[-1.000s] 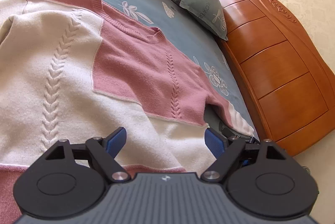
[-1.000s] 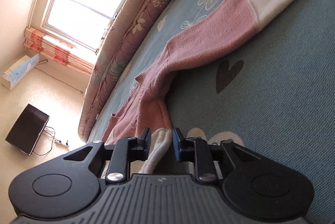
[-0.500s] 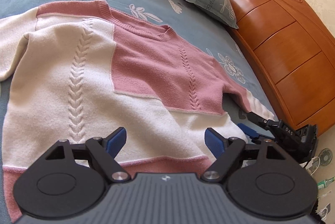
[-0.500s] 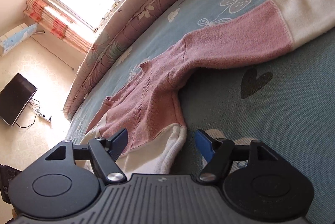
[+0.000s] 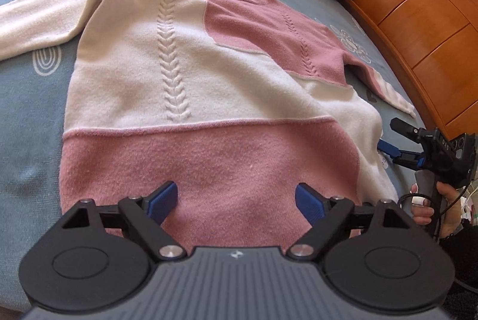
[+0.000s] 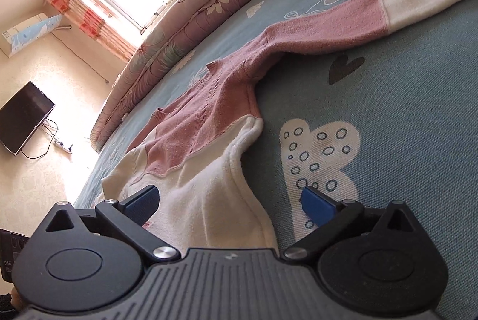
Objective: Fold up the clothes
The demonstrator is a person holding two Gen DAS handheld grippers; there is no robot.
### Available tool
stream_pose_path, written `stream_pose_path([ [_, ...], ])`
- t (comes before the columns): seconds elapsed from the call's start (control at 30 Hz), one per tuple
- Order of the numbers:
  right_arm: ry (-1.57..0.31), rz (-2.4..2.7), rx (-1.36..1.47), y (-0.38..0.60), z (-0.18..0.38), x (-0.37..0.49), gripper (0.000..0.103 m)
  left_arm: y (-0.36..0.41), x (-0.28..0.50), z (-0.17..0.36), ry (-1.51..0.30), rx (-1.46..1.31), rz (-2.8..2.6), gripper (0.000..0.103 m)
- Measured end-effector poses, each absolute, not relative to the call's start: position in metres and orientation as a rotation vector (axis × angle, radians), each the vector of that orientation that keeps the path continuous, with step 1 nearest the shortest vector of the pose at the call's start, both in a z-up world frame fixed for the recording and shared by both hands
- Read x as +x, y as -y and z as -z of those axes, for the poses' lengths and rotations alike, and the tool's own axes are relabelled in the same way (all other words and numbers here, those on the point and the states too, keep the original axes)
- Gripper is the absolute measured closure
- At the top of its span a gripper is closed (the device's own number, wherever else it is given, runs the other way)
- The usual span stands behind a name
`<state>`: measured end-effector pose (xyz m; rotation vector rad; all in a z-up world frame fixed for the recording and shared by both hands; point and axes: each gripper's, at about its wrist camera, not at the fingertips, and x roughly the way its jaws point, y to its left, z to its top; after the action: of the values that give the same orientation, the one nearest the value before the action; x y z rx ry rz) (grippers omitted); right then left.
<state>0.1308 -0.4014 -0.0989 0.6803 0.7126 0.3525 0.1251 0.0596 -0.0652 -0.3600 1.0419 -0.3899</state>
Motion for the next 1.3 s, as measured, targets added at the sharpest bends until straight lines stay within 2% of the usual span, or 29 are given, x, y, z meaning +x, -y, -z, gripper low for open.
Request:
stream_pose_path([
  [0.3,-0.638,-0.375,0.613,0.397,0.103,0.121,0.000,-0.126,0.106,0.055,-0.930,-0.478,0.209,0.020],
  [0.37,-0.632,-0.368,0.601,0.396,0.103,0.120,0.000,-0.143,0.112,0.071,-0.963,-0.548,0.202,0.025],
  [0.53,-0.632,-0.369,0.620,0.400,0.102,0.121,0.000,-0.174,0.111,0.096,-0.946,-0.886,0.325,0.025],
  [0.77,-0.604,-0.365,0.592,0.397,0.104,0.117,0.000,-0.186,0.153,0.108,-0.931,-0.967,0.386,0.030],
  [0.93,-0.588,-0.365,0.596,0.398,0.105,0.114,0.000,-0.173,0.155,0.114,-1.017,-0.976,0.460,0.031],
  [0.97,-0.584,-0.365,0.601,0.398,0.105,0.114,0.000,-0.172,0.149,0.115,-1.037,-0.978,0.470,0.038],
  [1.0,-0.580,-0.365,0.605,0.399,0.105,0.114,0.000,-0.172,0.143,0.118,-1.047,-0.987,0.477,0.039],
  [1.13,-0.574,-0.358,0.604,0.398,0.106,0.113,0.000,-0.173,0.140,0.128,-1.044,-0.999,0.474,0.059],
  [1.27,-0.565,-0.346,0.595,0.396,0.106,0.112,0.000,-0.162,0.159,0.135,-1.060,-1.004,0.445,0.086],
  [1.3,-0.564,-0.345,0.593,0.396,0.106,0.112,0.000,-0.160,0.159,0.134,-1.066,-0.997,0.438,0.087],
])
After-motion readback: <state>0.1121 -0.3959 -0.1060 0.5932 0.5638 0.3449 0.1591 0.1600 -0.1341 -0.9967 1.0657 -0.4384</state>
